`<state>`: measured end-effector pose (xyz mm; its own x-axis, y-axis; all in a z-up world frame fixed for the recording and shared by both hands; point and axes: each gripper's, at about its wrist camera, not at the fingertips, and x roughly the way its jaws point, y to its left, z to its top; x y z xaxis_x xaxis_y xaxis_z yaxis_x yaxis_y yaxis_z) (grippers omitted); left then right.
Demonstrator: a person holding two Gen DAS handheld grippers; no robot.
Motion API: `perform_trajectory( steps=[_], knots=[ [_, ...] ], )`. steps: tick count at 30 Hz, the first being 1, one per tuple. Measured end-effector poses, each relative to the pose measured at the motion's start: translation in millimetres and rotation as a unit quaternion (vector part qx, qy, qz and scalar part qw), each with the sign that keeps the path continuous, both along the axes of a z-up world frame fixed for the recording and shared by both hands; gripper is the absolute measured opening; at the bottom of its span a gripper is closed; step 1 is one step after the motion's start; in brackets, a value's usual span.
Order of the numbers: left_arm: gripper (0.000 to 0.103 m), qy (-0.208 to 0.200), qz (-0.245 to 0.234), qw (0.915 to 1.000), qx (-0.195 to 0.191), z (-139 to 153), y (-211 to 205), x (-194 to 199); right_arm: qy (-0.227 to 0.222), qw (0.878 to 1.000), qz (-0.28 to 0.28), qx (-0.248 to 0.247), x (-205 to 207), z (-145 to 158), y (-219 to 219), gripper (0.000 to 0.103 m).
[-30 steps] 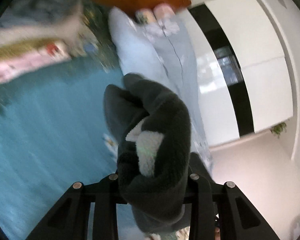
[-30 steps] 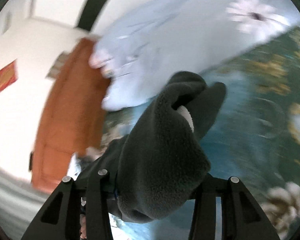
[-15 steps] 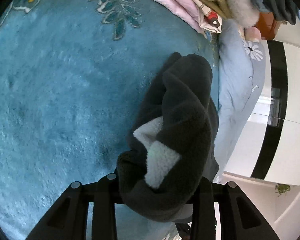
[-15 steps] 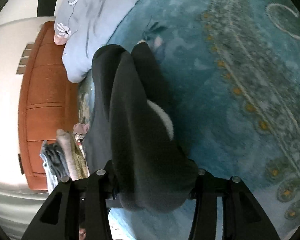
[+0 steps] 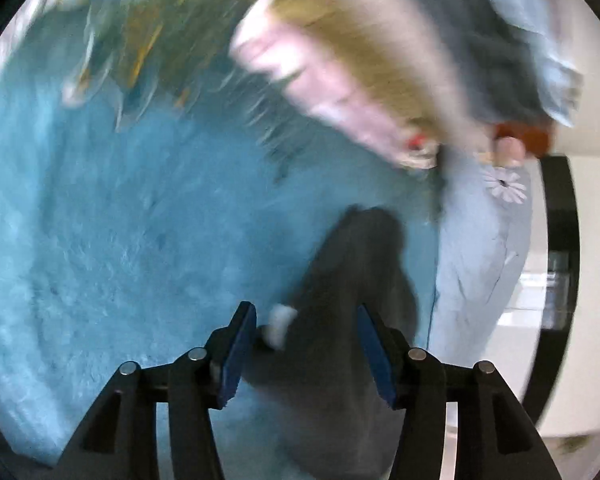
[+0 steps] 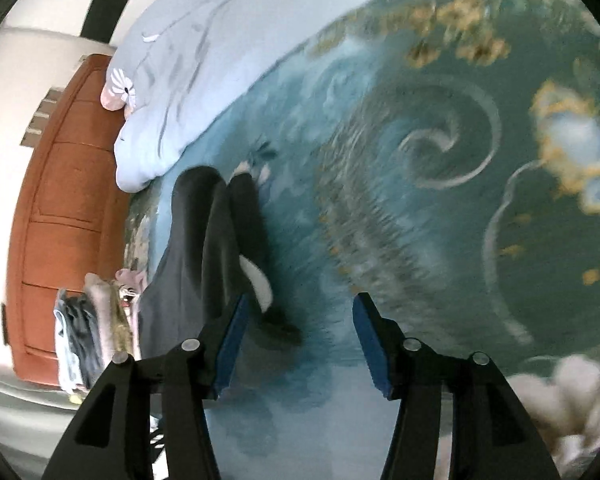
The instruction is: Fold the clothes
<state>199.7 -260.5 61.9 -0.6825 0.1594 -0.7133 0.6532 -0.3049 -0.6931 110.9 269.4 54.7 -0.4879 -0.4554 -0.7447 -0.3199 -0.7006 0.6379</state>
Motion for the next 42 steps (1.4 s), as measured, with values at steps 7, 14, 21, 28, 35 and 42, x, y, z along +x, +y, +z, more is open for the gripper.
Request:
perform_trajectory(
  steps=[7, 14, 21, 28, 35, 42],
  knots=[
    [0.068, -0.04, -0.195, 0.957, -0.211, 50, 167, 0, 0.038, 0.988, 0.11, 0.106, 18, 21, -43, 0.061],
    [0.068, -0.126, -0.315, 0.8911, -0.302, 5, 277, 21, -0.001, 0.973, 0.135, 0.189, 44, -13, -53, 0.061],
    [0.068, -0.101, -0.322, 0.8768, -0.343, 0, 304, 22, 0.039, 0.945, 0.165, 0.279, 58, -14, -63, 0.077],
    [0.073, -0.12, -0.341, 0.8595, -0.361, -25, 305, 23, 0.079, 0.925, 0.177, 0.326, 46, -18, -78, 0.091],
    [0.103, -0.147, -0.313, 0.8611, -0.373, -38, 298, 29, 0.091, 0.912, 0.178, 0.358, 43, -30, -78, 0.091],
    [0.103, -0.149, -0.29, 0.8535, -0.407, -40, 302, 39, 0.107, 0.893, 0.204, 0.386, 42, -37, -79, 0.095]
  ],
)
